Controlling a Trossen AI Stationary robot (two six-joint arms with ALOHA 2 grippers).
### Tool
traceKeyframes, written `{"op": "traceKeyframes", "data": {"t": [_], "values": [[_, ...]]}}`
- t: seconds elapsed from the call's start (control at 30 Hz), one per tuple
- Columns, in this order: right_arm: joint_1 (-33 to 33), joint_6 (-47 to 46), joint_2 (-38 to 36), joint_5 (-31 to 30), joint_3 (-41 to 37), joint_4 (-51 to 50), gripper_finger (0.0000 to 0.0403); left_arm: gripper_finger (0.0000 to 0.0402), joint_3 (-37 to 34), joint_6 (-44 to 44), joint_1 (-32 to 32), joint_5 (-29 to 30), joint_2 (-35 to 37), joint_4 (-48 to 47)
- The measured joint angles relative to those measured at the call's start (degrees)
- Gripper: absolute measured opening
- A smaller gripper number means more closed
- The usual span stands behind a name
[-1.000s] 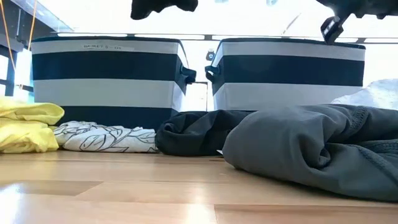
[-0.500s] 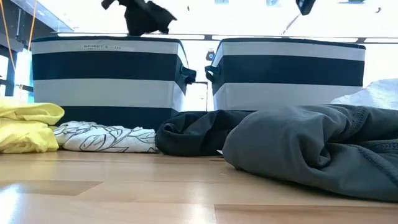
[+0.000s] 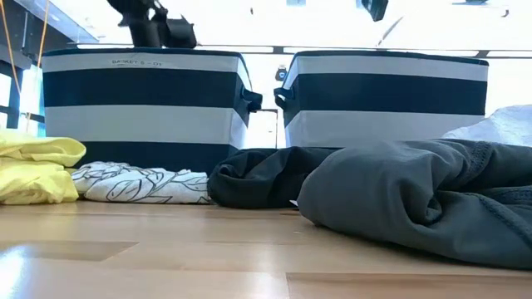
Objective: Sort clothes
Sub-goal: Put the black shirt into the left blue laundry bin, then put the white shirt into the right blue laundry bin
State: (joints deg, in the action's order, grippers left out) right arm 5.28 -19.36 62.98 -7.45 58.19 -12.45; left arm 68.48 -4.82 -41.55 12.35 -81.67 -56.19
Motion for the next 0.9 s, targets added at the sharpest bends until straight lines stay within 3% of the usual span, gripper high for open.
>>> {"op": "traceKeyframes", "data": {"t": [0.13, 0.33, 0.47, 0.57, 0.73, 0.9], "values": [[0.0, -2.95, 2.03, 0.03, 0.0, -0.84, 0.0, 0.0057, -2.15, 1.78, -0.72, -1.96, -2.2, 0.03], [0.02, -2.24, 4.58, 2.52, 0.0, -1.84, 0.0, 0.0188, -1.17, 2.1, -3.44, -9.34, -1.96, -0.41], [1.28, -2.03, 5.0, 3.88, 0.0, -4.2, 0.0, 0.0258, 1.23, 2.1, -3.98, -10.72, 0.79, -3.35], [3.17, -2.86, 5.01, 4.4, 1.54, -10.13, 0.0, 0.0277, 3.68, 2.08, -3.45, -10.87, 4.19, -5.25], [6.61, -6.39, 7.08, 4.91, 9.92, -30.49, 0.0006, 0.0281, 6.68, 1.26, -0.7, -10.91, 12.04, -5.01], [8.45, -16.81, 11.21, 5.56, 18.22, -52.03, 0.0055, 0.0281, 7.2, -0.84, 3.41, -11.02, 19.72, -2.83]]}}
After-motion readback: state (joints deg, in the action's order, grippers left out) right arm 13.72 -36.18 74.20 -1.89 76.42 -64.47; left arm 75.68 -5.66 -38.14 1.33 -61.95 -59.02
